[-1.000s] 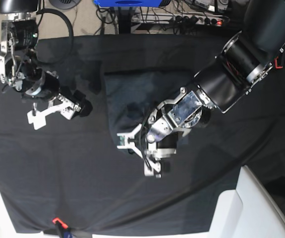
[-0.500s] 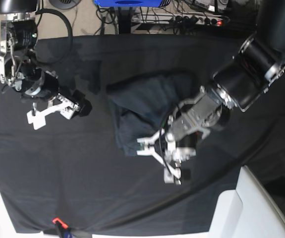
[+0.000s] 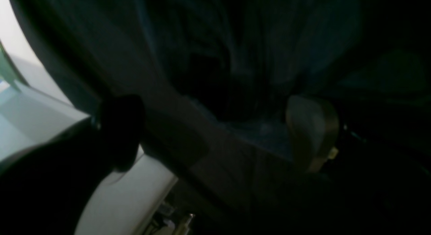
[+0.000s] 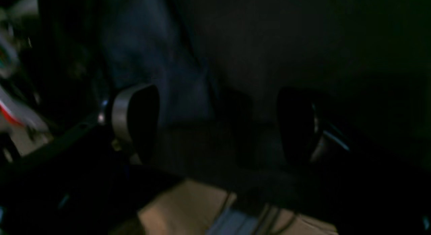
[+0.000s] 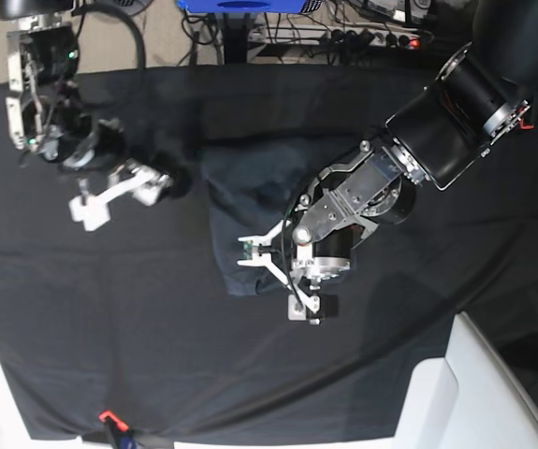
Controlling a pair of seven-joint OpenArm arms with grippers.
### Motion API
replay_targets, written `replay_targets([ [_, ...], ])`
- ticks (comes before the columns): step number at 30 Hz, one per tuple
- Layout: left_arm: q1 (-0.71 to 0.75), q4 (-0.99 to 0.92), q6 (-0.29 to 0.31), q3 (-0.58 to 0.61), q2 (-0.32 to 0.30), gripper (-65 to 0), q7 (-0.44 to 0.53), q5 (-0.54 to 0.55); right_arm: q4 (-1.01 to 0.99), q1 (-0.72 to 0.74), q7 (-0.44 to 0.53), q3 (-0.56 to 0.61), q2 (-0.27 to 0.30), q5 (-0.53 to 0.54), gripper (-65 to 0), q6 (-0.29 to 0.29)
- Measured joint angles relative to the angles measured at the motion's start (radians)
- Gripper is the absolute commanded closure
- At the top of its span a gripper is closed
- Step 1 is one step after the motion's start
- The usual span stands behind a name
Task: Fold the T-shirt properly
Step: 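Pull the grasped edge with the left gripper to square the rectangle, then press the shirt's side flat with the left gripper, then release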
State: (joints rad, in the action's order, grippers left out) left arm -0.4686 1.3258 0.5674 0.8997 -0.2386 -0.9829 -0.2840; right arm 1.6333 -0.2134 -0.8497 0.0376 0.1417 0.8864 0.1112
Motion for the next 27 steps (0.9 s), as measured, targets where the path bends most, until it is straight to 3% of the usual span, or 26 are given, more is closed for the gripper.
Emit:
replay_targets([
  [2,0.008,0.066,0.003,-0.048,-0.002,-65.0,0.0,0.006,0.052,0.0,0.006,0.056,0.029,-0.004,-50.9,0.0],
  [4,0.046,0.156,0.002,-0.173,0.009,-65.0,-0.002,0.01,0.102,0.002,0.012,0.107,0.062,0.002,-50.7,-0.002],
  [5,0.072,0.213,-0.003,-0.24,0.011,-61.9,-0.023,0.008,0.12,0.003,0.013,0.127,0.072,-0.002,-50.7,0.002],
  [7,0.139,0.317,-0.013,-0.338,0.003,-39.2,-0.053,-0.005,0.142,0.0,0.01,0.147,0.084,0.0,-50.6,0.004],
  [9,0.237,0.382,-0.014,-0.39,-0.017,-6.9,-0.06,-0.021,0.143,-0.003,0.013,0.148,0.079,0.0,-49.4,0.001],
  [10,0.287,0.399,-0.009,-0.395,-0.034,0.0,-0.061,-0.007,0.141,-0.003,0.013,0.148,0.078,0.0,-46.4,0.001],
  [13,0.415,0.403,0.002,-0.423,-0.03,0.0,-0.013,0.001,0.126,-0.001,0.016,0.147,0.079,-0.003,-30.5,0.002],
  [17,0.488,0.403,-0.003,-0.448,-0.022,0.0,0.076,-0.002,0.097,0.004,0.043,0.148,0.076,0.007,-3.2,0.001],
  [18,0.504,0.402,-0.002,-0.452,-0.025,0.0,0.082,-0.002,0.089,0.005,0.058,0.148,0.076,0.005,0.0,0.003],
  [27,0.558,0.378,-0.009,-0.474,-0.03,0.0,0.098,0.0,0.033,-0.006,0.064,0.148,0.074,0.005,-0.3,0.002],
])
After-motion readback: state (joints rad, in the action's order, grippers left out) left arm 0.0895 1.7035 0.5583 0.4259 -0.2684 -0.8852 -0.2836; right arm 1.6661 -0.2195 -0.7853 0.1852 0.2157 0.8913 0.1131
